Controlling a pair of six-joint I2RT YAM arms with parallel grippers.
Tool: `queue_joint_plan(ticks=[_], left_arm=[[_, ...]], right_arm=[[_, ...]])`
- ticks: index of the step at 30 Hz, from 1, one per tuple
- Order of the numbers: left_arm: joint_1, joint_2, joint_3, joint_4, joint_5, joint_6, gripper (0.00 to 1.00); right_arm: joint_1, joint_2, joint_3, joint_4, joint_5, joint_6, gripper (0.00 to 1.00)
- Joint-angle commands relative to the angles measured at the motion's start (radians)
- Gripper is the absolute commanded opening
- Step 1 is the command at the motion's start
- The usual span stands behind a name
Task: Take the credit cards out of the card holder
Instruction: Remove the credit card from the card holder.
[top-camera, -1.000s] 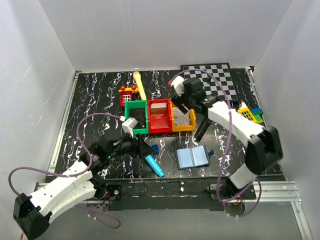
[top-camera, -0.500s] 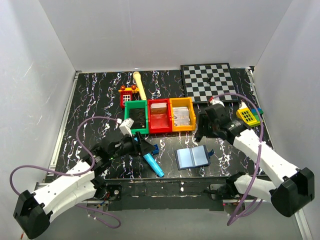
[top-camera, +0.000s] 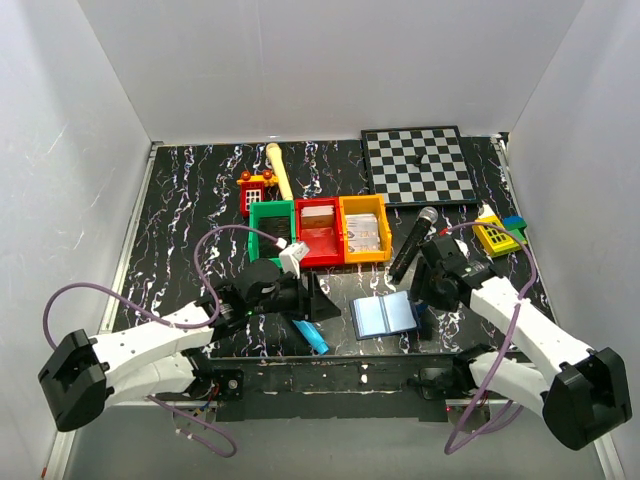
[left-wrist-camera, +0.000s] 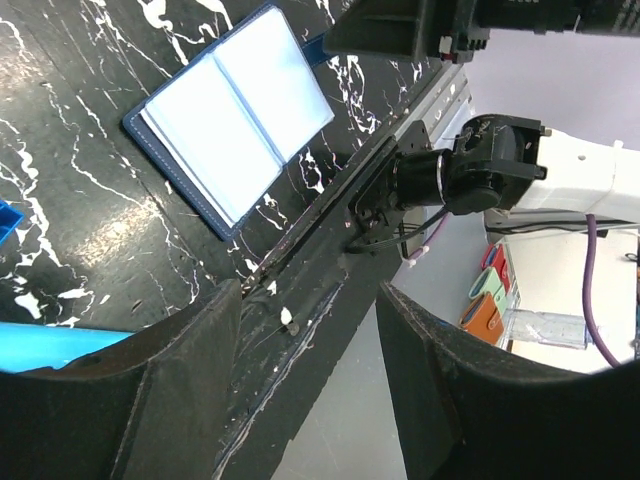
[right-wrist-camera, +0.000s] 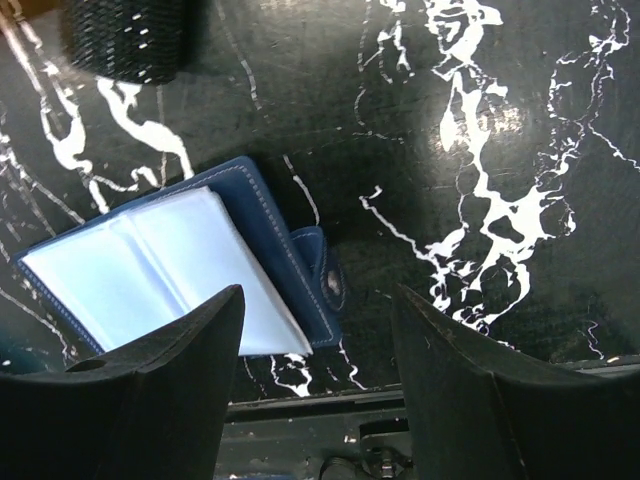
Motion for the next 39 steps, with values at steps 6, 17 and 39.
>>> queue_joint_plan(ticks=[6, 17, 39], left_arm=[[-0.042, 0.063, 0.060, 0.018, -0.030, 0.026, 0.55], [-0.046, 0.225, 0.096, 0.001, -0.042, -0.004, 0.54], [-0.077, 0.534, 0.278, -0.066, -0.145, -0.040, 0.54]], right_arm=[[-0.088, 0.069, -0.027, 0.095, -0.095, -0.024, 0.52], [-0.086, 0.043, -0.114, 0.145, -0.212, -0.032, 0.01], [-0.085, -0.055, -0.171, 0.196, -0.298, -0.041, 0.01]])
